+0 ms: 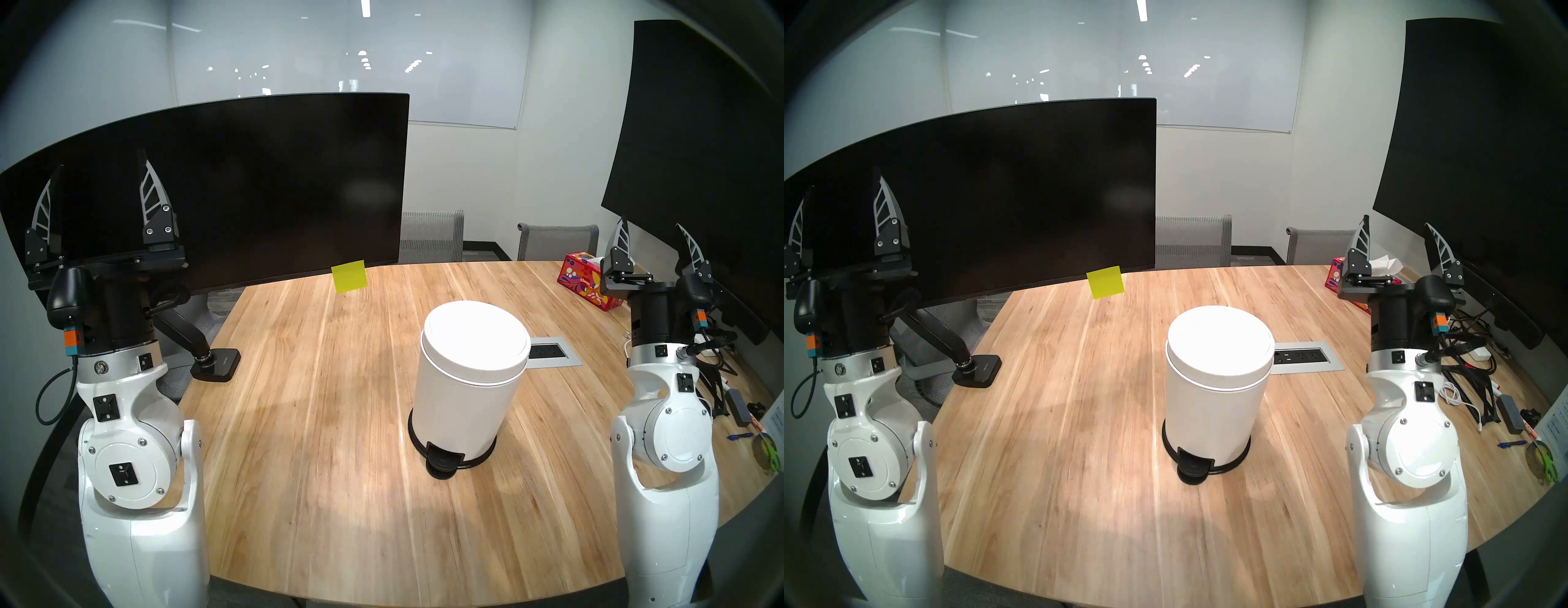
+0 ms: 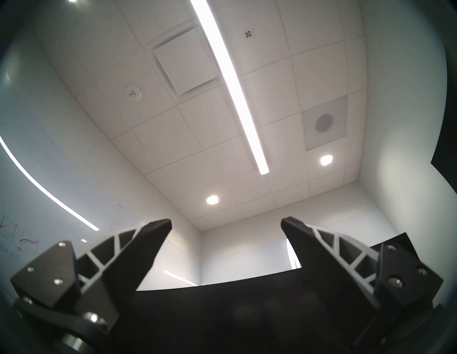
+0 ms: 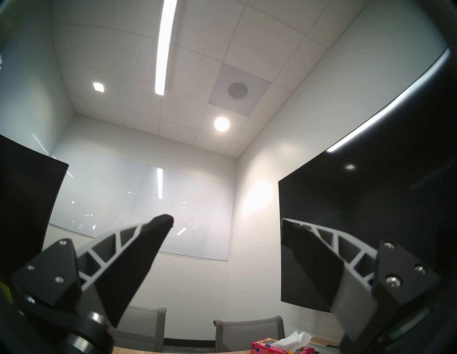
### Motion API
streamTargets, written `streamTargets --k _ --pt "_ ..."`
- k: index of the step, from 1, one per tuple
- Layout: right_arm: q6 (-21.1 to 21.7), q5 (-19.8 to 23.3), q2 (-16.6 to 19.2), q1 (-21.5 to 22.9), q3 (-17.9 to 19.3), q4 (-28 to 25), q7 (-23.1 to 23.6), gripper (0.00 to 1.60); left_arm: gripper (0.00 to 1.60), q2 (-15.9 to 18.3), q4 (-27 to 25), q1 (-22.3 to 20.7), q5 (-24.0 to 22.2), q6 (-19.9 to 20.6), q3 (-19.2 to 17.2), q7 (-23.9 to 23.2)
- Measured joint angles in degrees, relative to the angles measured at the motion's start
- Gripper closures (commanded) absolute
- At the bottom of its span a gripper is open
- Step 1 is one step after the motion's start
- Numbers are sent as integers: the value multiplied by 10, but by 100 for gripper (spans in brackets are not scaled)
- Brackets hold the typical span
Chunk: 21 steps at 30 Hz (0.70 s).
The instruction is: Peel the sticky note off the monitor, open the trash can lid and drop the sticker into the trash can
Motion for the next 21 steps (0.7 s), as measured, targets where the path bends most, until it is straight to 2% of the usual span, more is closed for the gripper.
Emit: streamTargets --k 10,21 --pt "0 0 0 0 0 0 0 0 0 7 14 42 -30 -16 20 -22" --pt "0 0 0 0 0 0 0 0 0 13 83 80 -49 -44 66 -45"
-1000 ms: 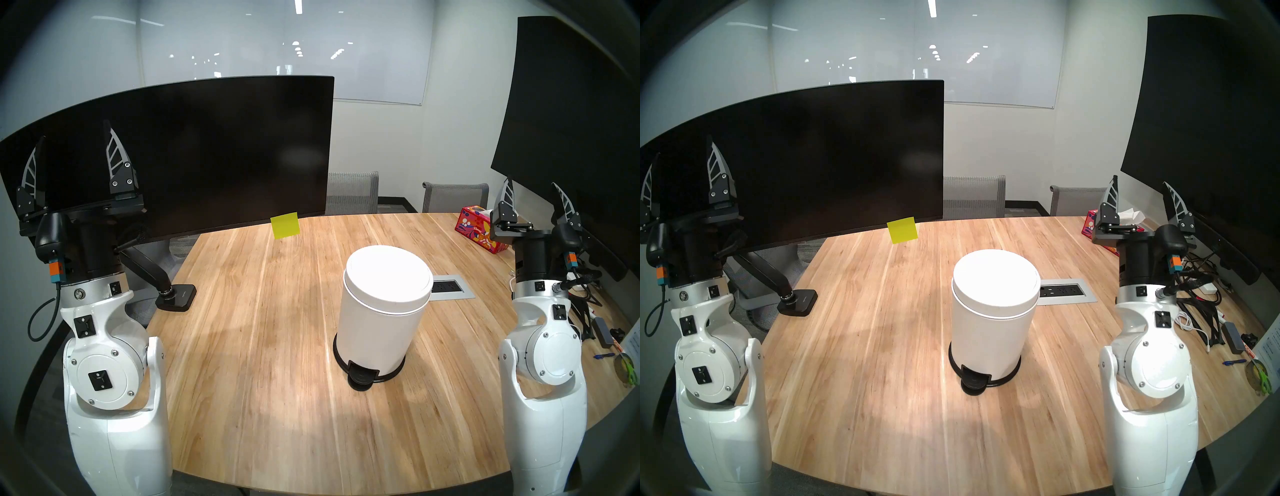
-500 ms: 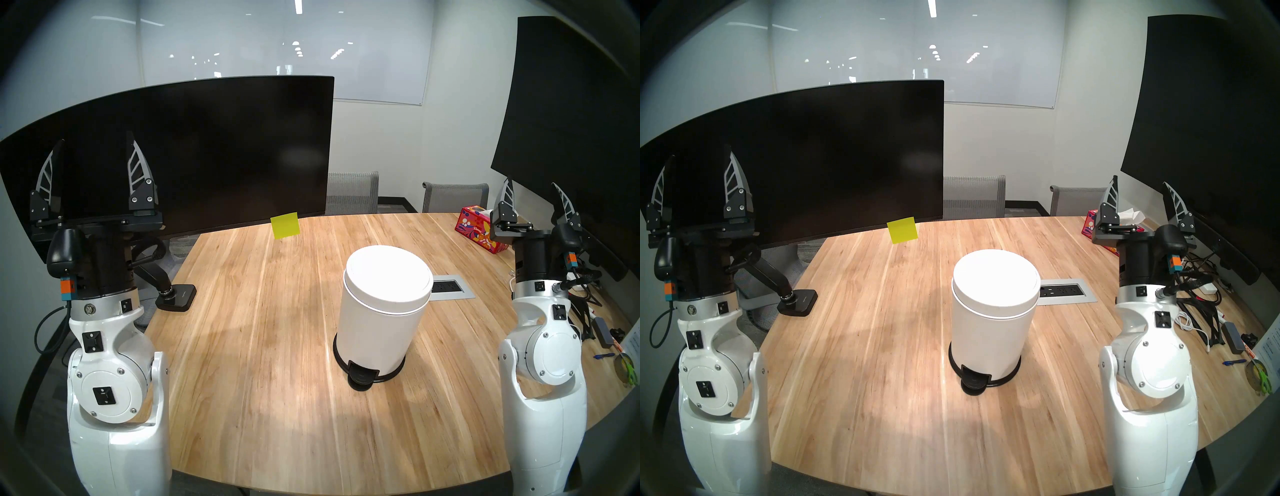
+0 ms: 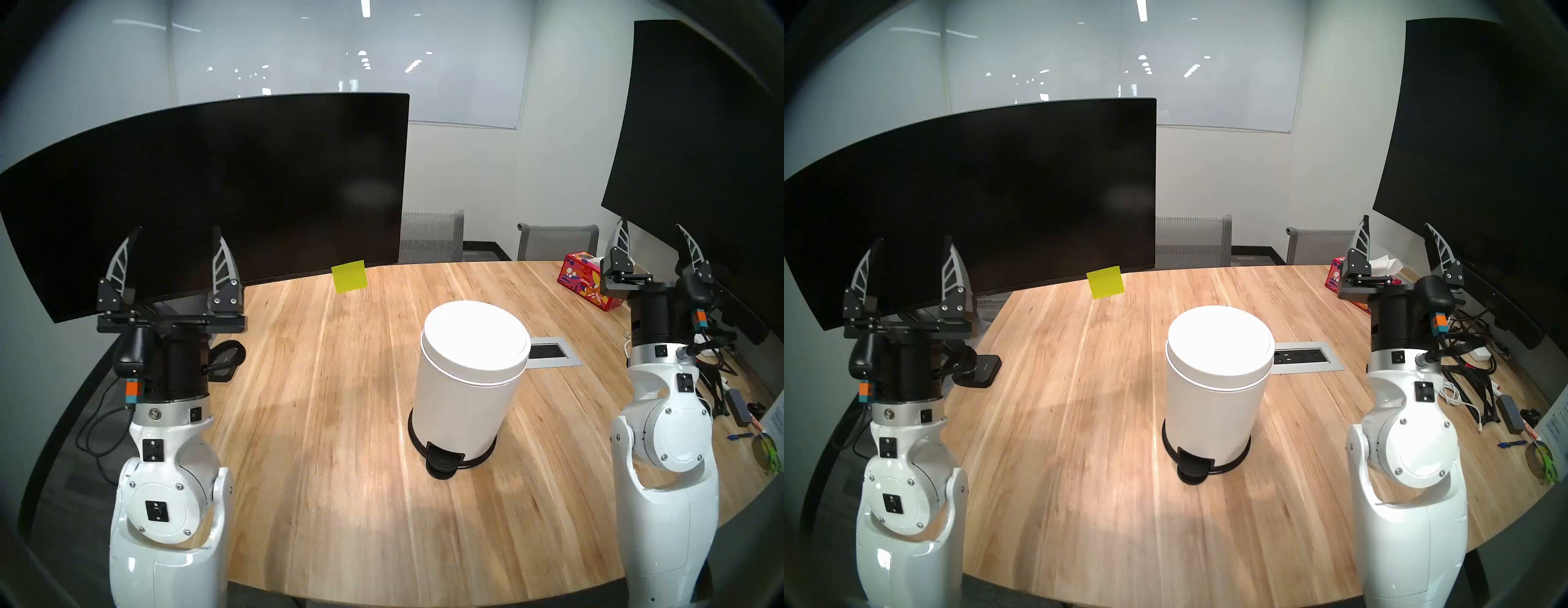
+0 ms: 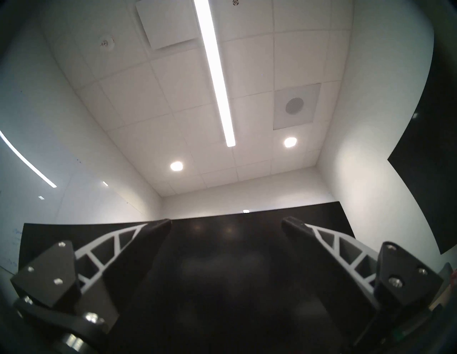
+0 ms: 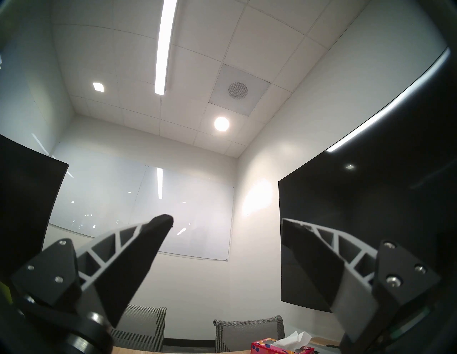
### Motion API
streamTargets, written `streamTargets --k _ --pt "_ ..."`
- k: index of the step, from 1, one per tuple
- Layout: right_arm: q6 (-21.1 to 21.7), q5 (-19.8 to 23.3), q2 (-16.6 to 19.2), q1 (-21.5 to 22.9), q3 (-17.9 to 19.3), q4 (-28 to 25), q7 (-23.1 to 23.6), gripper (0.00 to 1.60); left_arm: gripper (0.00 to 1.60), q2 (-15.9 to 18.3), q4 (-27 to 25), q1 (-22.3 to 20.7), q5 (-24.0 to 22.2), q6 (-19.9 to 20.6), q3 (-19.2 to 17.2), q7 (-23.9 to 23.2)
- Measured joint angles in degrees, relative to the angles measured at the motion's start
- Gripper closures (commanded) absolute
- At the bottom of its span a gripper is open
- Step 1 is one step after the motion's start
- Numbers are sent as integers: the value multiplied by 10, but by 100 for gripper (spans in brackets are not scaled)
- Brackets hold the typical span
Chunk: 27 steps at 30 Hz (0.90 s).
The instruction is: Peel the sticky note off the monitor, open the trash can lid and drop the sticker into the trash can
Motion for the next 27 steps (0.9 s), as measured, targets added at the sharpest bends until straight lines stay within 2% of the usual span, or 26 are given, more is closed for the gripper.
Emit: streamTargets --k 9,18,27 --pt "0 0 0 0 0 0 0 0 0 -3 51 9 21 -24 38 -9" --pt "0 0 0 0 0 0 0 0 0 -12 91 -2 36 -29 58 -8" --pt "0 0 0 0 0 0 0 0 0 -17 169 -35 8 -15 81 3"
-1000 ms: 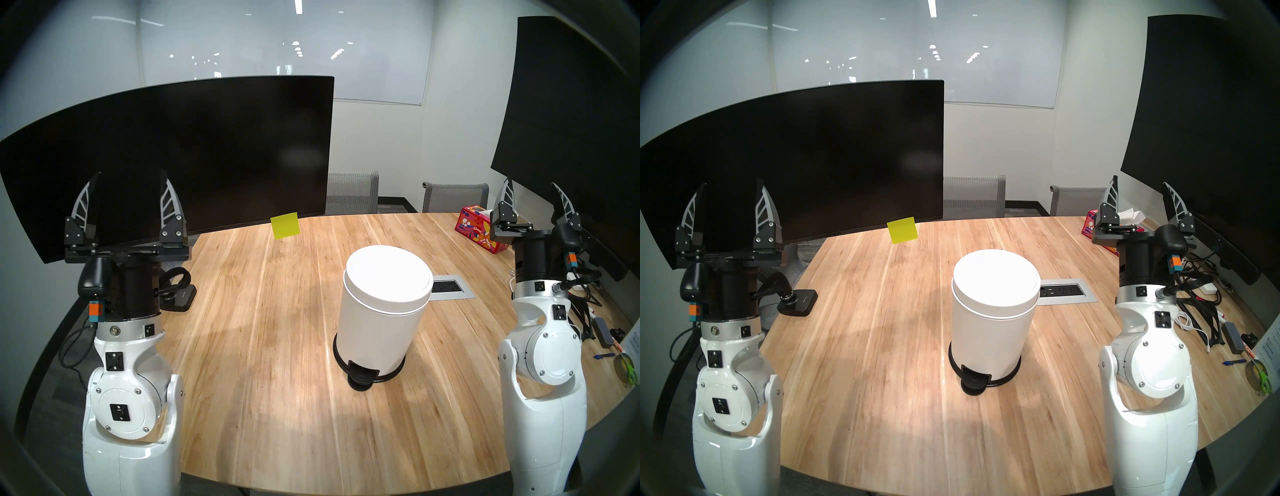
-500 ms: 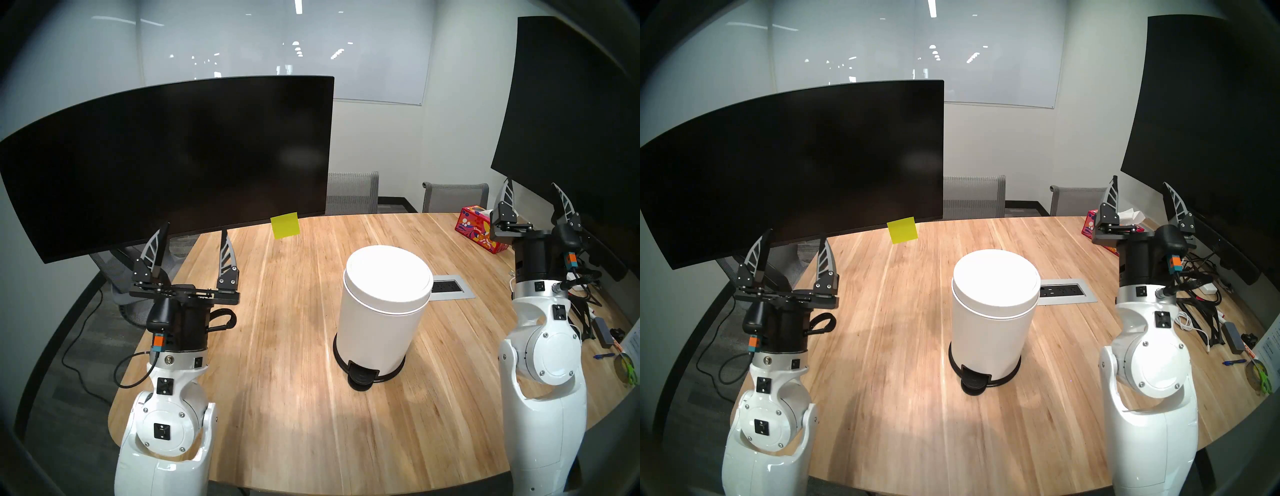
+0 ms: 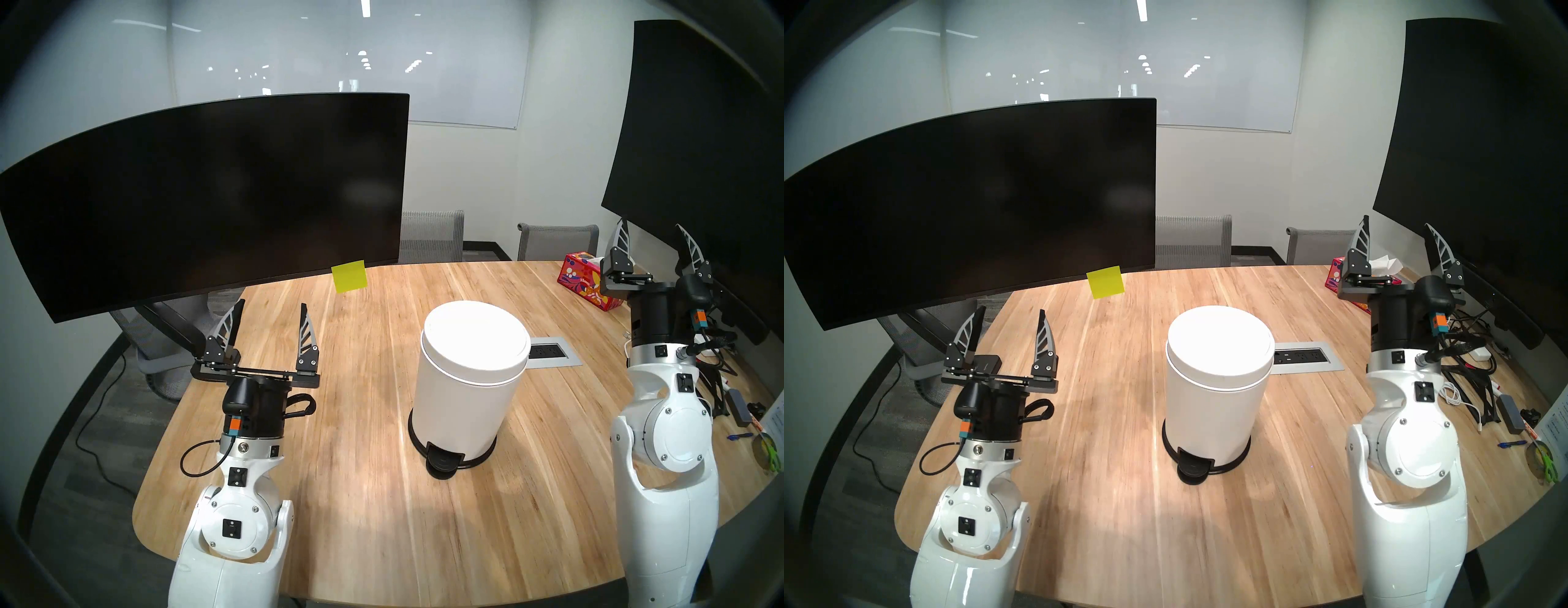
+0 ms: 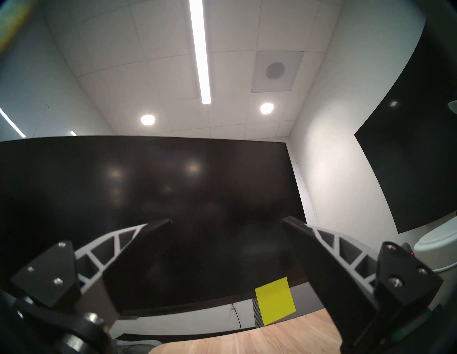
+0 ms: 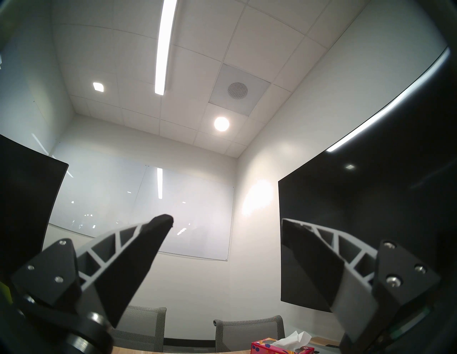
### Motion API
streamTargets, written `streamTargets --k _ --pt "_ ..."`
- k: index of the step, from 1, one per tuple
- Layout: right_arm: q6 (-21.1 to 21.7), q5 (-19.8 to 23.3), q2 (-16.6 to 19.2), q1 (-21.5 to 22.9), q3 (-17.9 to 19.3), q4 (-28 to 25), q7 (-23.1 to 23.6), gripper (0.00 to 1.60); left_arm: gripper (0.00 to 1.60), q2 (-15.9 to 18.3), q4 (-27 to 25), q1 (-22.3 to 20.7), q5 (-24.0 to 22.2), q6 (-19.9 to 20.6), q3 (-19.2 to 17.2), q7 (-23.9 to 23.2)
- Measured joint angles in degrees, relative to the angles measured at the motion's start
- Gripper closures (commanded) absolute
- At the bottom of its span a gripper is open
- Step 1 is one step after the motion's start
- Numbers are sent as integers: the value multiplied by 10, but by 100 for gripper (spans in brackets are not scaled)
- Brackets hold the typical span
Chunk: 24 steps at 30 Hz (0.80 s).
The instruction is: Peel the sticky note off the monitor, open the trash can lid and drop the sticker into the trash can
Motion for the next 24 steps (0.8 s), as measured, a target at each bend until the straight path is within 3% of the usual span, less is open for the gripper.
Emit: streamTargets --k 10,24 --pt "0 0 0 0 0 0 0 0 0 0 62 -54 -58 21 20 -17" --pt "0 0 0 0 0 1 0 0 0 -6 124 -144 -105 116 10 -60"
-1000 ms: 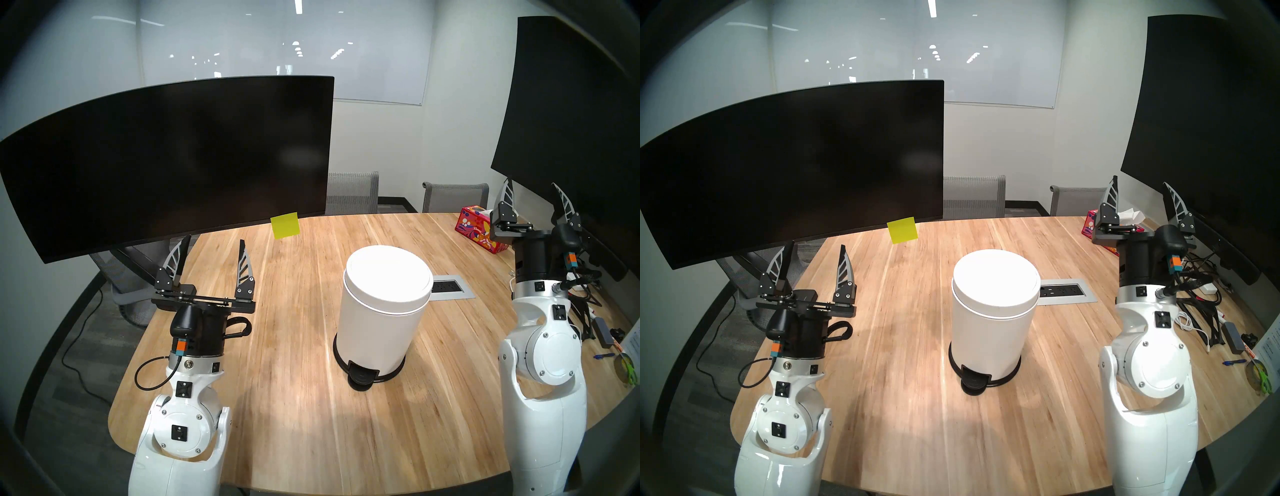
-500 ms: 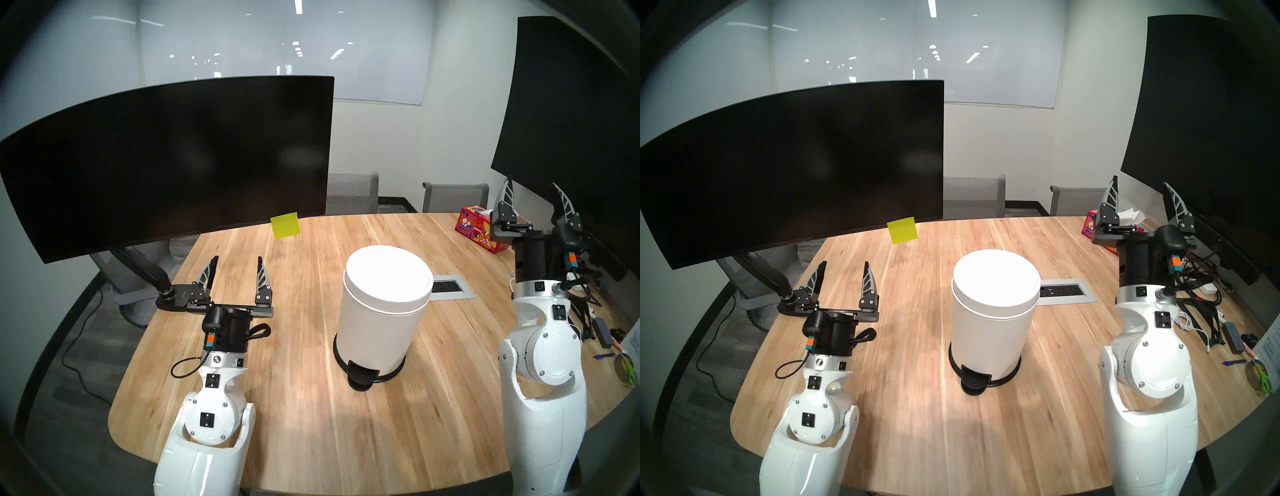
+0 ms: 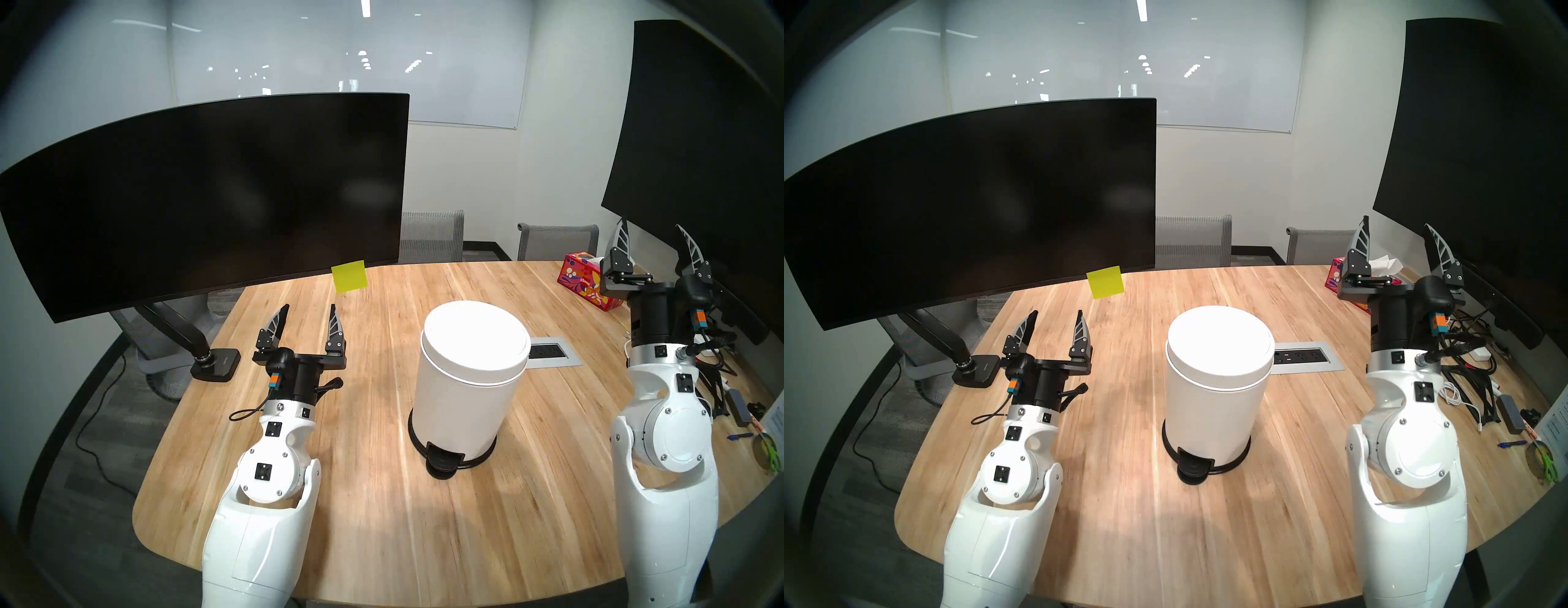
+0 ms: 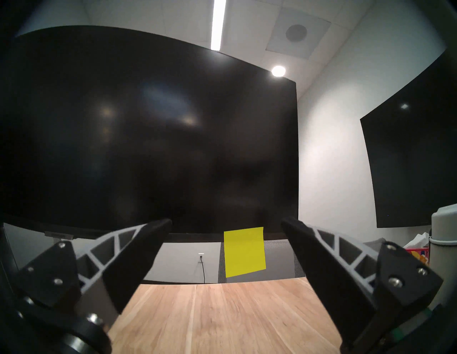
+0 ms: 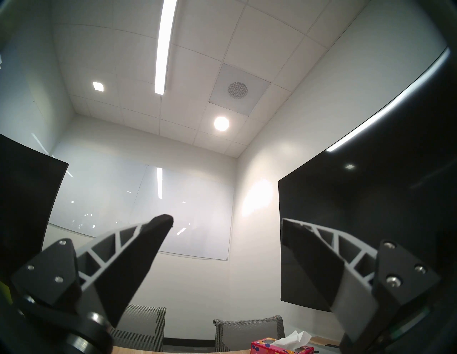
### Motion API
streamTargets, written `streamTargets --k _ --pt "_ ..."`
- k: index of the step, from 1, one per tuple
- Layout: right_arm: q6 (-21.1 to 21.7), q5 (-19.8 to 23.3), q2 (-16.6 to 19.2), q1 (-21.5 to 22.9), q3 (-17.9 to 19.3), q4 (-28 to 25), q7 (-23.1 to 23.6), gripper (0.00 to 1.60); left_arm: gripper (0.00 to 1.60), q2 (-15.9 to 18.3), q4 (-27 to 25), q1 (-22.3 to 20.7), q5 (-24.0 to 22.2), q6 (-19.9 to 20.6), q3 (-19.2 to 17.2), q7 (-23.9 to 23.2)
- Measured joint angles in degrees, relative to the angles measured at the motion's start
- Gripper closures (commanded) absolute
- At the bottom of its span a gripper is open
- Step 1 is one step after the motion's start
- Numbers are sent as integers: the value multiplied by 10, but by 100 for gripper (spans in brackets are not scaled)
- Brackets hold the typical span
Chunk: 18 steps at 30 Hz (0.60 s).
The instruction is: Peel the sticky note off the monitor, open the trash can lid and drop the sticker into the trash can
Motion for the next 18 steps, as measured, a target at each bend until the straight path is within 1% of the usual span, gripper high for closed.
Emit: streamTargets --k 4,6,11,18 --pt "0 0 0 0 0 0 0 0 0 -2 13 -25 -9 27 -2 -11" --pt "0 0 0 0 0 1 0 0 0 -2 18 -32 -10 34 -2 -14" --pt "0 0 0 0 0 1 0 0 0 -4 52 -66 -20 64 -2 -29" --pt "0 0 0 0 0 2 0 0 0 -7 86 -101 -32 89 -7 -37"
